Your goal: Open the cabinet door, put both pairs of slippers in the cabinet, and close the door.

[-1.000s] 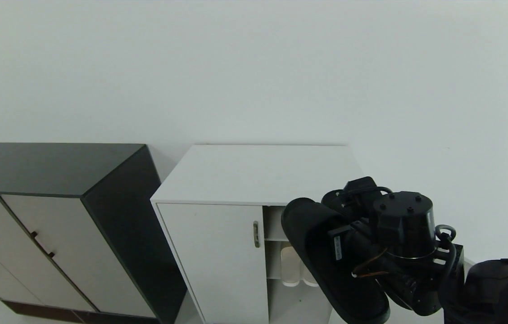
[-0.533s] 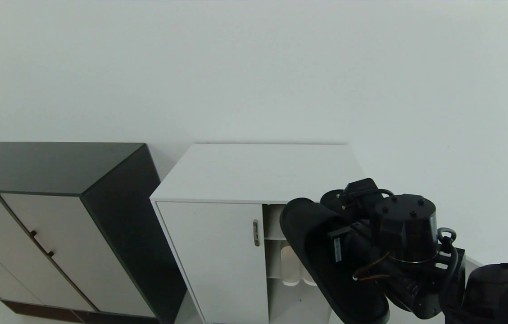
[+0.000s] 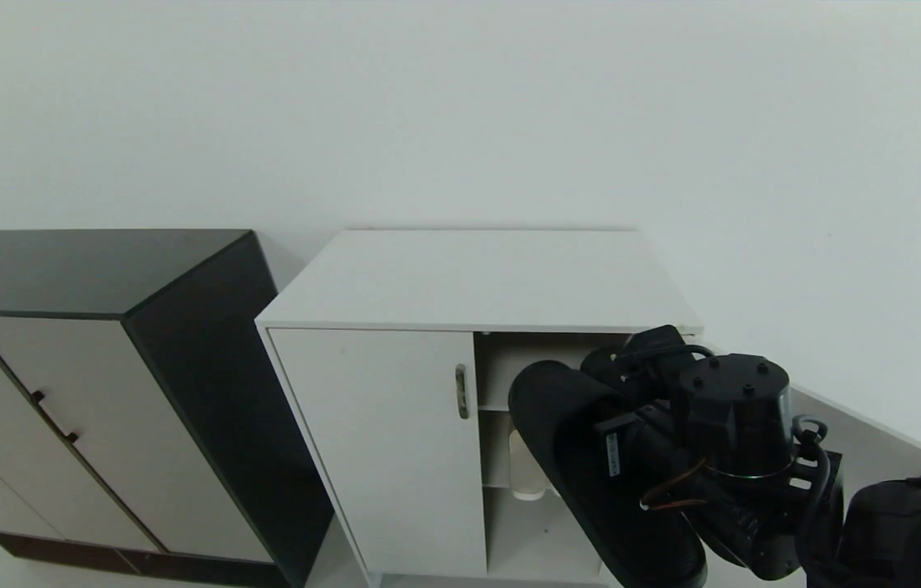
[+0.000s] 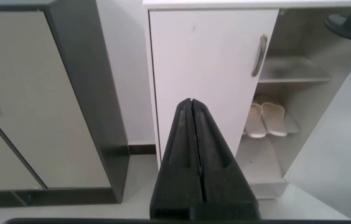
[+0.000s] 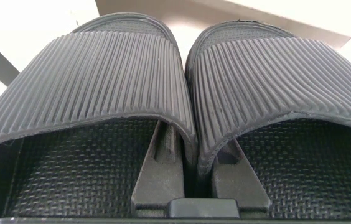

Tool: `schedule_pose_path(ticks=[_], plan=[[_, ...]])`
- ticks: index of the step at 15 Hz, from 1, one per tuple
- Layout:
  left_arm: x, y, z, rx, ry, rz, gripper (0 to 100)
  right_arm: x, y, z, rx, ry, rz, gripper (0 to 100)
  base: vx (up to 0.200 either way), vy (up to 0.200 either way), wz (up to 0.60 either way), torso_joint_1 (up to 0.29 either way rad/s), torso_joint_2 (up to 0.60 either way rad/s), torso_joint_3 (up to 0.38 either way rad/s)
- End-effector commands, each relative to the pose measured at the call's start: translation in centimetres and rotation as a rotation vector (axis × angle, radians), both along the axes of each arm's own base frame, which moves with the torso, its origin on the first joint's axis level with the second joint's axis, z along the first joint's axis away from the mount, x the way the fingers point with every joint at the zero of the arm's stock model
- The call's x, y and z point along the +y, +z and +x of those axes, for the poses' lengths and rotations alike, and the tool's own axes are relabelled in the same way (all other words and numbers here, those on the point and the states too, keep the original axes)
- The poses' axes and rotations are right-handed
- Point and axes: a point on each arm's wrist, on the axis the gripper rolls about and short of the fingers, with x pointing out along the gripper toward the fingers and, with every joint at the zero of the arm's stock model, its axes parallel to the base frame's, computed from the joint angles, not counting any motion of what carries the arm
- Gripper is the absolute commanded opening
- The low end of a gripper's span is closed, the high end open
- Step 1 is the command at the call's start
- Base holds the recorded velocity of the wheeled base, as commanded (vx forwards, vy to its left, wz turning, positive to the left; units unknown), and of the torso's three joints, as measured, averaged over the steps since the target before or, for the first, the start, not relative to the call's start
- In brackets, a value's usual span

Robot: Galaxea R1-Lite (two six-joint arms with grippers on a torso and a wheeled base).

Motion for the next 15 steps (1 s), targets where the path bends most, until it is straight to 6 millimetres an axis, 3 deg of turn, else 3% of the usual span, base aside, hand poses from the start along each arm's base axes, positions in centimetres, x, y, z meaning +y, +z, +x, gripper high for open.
schedule_pose_path(ticks=[1,15], plan=[[0.0,0.0,0.0,0.0,0.0,0.0,0,0.03,-0.05,0.01,0.001,0.001,-0.001,0,0.0,0.0,0.0,-0.222,0.55,0.315],[0.0,0.0,0.0,0.0,0.0,0.0,0,0.08,-0.42,0.12,0.01,-0.001,-0.009,0,0.0,0.0,0.0,-0.176,0.5,0.322]])
